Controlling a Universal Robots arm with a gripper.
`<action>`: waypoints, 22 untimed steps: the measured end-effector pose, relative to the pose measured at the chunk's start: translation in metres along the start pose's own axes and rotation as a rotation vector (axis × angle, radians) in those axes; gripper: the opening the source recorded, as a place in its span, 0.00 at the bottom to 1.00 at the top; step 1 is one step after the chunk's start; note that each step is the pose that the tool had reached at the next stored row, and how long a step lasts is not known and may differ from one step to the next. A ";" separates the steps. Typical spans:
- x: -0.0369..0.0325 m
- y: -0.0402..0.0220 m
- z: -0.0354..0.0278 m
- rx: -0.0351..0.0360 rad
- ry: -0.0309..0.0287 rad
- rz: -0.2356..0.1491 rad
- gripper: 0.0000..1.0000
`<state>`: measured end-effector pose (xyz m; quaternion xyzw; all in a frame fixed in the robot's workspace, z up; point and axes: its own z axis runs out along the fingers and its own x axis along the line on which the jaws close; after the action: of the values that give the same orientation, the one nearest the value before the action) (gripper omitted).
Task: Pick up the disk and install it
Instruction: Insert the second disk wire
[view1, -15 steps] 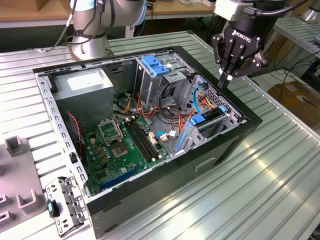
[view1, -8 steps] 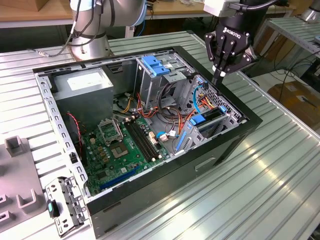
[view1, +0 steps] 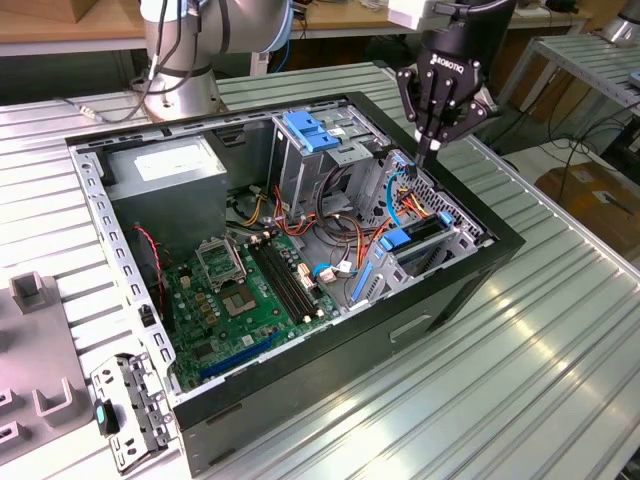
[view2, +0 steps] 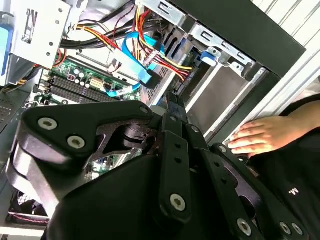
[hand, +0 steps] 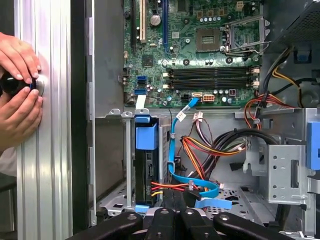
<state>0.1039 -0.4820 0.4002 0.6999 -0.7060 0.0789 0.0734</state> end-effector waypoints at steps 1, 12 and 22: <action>-0.0015 0.0000 0.0002 0.0001 0.0109 0.000 0.11; -0.0275 0.0000 0.0080 -0.0114 0.0830 0.010 0.11; -0.0350 -0.0003 0.0106 -0.0248 0.0832 0.023 0.11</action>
<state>0.1046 -0.4501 0.3823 0.6868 -0.7114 0.1000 0.1105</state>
